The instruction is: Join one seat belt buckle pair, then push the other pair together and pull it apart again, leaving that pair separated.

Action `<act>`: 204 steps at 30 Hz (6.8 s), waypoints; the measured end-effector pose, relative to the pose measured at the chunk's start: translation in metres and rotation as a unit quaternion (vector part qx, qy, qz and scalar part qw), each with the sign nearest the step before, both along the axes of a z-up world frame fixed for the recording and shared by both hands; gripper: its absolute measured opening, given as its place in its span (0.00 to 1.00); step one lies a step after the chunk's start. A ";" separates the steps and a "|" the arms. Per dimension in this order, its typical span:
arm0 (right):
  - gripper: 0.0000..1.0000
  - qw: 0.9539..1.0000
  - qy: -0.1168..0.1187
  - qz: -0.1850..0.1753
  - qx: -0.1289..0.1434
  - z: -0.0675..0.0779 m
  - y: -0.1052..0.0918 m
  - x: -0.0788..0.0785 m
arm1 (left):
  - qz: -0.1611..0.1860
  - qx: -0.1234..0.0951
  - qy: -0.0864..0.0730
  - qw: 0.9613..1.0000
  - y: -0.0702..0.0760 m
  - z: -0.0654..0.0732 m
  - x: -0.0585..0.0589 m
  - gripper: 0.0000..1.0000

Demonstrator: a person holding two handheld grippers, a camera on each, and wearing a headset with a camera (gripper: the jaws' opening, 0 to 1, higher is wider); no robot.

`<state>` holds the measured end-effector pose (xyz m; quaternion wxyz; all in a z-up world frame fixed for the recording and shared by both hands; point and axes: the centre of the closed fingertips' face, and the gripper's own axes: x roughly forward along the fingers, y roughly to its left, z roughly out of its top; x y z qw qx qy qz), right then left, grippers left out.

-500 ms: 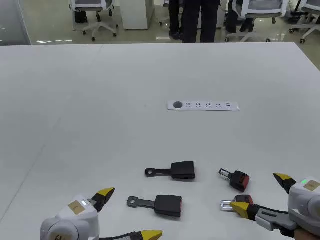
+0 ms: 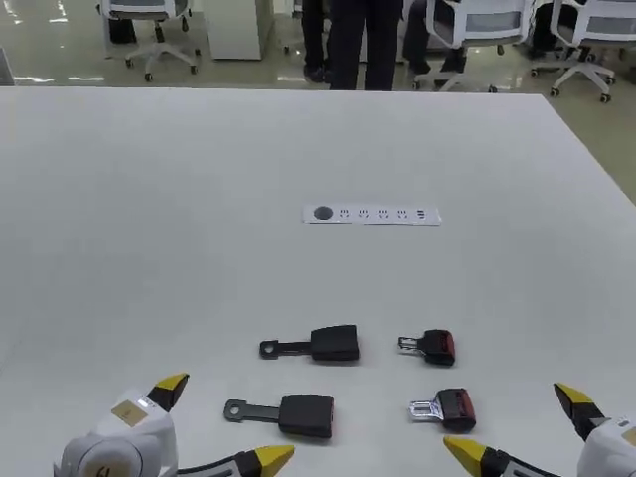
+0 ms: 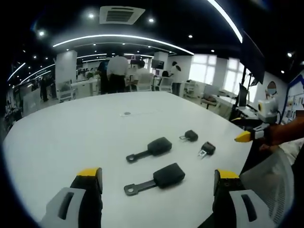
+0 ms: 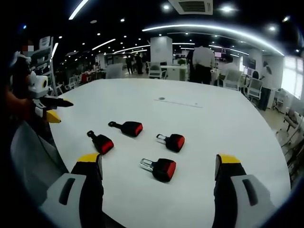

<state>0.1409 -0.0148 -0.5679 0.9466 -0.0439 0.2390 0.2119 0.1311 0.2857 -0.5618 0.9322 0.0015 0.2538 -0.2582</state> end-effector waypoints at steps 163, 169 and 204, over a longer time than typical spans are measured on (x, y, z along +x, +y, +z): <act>0.71 0.921 0.155 0.346 -0.090 -0.108 0.025 0.033 | -0.354 0.149 0.044 0.922 -0.059 -0.085 0.034 0.61; 0.70 0.916 0.167 0.354 -0.082 -0.110 0.023 0.034 | -0.374 0.157 0.052 0.913 -0.064 -0.096 0.036 0.60; 0.37 0.872 0.159 0.431 -0.169 -0.124 0.020 0.035 | -0.433 0.176 0.064 0.882 -0.075 -0.131 0.036 0.34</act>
